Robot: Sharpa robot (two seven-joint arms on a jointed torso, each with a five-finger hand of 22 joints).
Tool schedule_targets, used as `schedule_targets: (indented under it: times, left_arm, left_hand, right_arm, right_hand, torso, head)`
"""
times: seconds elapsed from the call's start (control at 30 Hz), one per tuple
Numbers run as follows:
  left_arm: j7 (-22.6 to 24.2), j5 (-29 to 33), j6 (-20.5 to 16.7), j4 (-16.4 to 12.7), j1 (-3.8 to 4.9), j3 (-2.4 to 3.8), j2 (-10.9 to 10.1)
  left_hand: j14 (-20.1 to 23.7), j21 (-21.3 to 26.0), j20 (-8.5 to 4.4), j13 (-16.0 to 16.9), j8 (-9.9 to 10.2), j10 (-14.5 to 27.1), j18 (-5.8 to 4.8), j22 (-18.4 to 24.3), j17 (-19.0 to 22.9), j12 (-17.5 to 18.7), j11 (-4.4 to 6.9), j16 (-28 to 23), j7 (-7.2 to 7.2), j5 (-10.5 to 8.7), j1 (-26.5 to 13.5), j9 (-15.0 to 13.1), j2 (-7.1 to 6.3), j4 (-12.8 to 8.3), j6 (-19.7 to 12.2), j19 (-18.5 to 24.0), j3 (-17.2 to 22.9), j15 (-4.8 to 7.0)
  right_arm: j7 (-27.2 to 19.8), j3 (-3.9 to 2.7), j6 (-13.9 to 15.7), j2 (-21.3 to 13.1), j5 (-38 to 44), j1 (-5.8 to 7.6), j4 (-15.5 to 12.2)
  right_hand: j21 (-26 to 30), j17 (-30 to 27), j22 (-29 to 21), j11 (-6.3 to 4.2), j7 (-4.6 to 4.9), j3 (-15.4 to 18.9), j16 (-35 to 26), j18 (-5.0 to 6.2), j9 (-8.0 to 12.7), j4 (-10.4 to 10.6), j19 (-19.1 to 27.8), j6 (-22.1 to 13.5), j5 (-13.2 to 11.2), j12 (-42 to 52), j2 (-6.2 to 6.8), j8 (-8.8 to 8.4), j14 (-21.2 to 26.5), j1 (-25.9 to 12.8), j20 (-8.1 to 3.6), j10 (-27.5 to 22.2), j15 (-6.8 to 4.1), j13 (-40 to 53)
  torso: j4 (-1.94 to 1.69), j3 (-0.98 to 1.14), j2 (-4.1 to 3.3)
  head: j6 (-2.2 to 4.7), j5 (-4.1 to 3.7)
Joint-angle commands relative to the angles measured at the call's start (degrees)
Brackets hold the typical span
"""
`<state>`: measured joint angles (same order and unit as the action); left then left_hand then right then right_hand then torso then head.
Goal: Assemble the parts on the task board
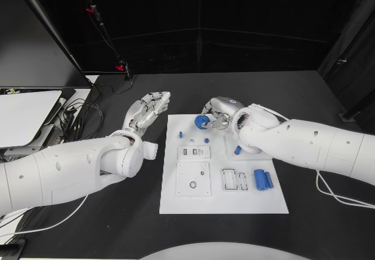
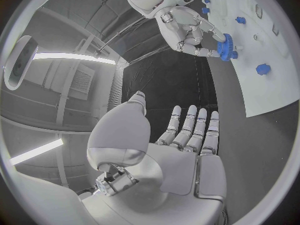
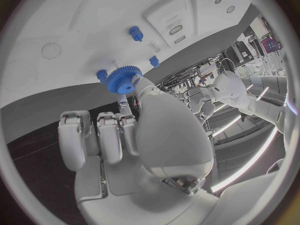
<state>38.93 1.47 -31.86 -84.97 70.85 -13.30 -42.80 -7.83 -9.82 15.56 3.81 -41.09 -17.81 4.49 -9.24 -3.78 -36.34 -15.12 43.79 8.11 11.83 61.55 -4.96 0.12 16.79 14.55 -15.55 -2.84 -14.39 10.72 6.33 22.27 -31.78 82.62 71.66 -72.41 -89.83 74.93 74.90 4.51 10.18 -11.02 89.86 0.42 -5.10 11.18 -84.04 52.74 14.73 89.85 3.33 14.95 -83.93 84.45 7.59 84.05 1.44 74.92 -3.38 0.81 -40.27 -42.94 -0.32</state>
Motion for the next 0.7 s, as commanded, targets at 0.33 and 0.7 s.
schedule_targets:
  times: [0.33,0.7]
  left_arm:
    - [16.04,-0.39,0.54,0.0,0.08,0.05,0.12]
    - [15.92,-0.39,0.46,-0.13,0.08,0.04,0.06]
  left_hand:
    - [-0.22,-0.18,0.3,-0.09,-0.26,-0.38,0.85,0.01,0.08,-0.38,-0.08,0.35,8.94,0.23,0.03,0.07,0.79,0.0,0.49,0.05,0.08,-0.16]
    - [-0.21,-0.2,0.32,-0.1,-0.26,-0.36,0.86,0.0,0.08,-0.39,-0.08,0.35,8.94,0.29,0.08,0.11,0.88,0.0,0.49,0.05,0.07,-0.17]
  right_arm:
    - [1.2,-0.02,-3.51,1.87,1.91,-0.05,2.52]
    - [1.68,-0.02,-4.74,2.7,2.03,-0.57,3.86]
  right_hand:
    - [-0.17,15.07,15.1,0.46,-1.48,-0.06,0.14,-0.42,-0.07,-0.26,-5.96,3.44,0.12,0.15,0.13,-0.48,-6.07,-0.47,0.45,5.95,0.35,15.08]
    - [-0.17,15.07,15.1,0.57,-1.36,-0.04,0.14,-0.42,0.05,-0.26,-5.96,3.36,-0.11,0.15,0.16,-0.84,-6.07,-0.66,0.48,5.95,0.38,15.08]
  torso:
    - [0.0,-0.05,0.1]
    - [-0.11,-0.05,0.01]
  head:
    - [-0.03,-0.35]
    - [0.22,-0.38]
